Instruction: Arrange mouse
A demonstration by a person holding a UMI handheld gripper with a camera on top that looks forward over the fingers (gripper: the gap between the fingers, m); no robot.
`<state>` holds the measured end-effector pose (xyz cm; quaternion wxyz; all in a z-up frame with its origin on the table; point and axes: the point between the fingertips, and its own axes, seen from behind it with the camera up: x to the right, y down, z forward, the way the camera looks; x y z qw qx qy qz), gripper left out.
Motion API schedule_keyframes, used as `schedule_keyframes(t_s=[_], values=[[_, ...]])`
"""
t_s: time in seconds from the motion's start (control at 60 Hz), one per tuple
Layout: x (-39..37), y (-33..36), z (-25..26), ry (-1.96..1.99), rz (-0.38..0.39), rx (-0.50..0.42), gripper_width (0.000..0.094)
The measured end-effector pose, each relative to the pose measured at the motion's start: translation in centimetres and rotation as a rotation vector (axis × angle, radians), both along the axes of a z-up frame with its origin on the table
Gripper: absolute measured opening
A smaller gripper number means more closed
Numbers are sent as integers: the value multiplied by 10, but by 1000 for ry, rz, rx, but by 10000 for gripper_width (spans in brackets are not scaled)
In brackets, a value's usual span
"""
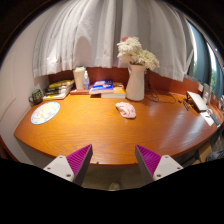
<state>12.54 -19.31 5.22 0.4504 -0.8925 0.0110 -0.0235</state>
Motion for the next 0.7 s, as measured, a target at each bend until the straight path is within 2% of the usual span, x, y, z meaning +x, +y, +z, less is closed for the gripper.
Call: schedule_keyframes(t_s=[0.133, 0.5, 0.7], values=[[49, 46, -26, -14, -49, -26, 845], [84, 206, -60, -11, -18, -70, 862], [101, 255, -63, 12, -38, -86, 859]])
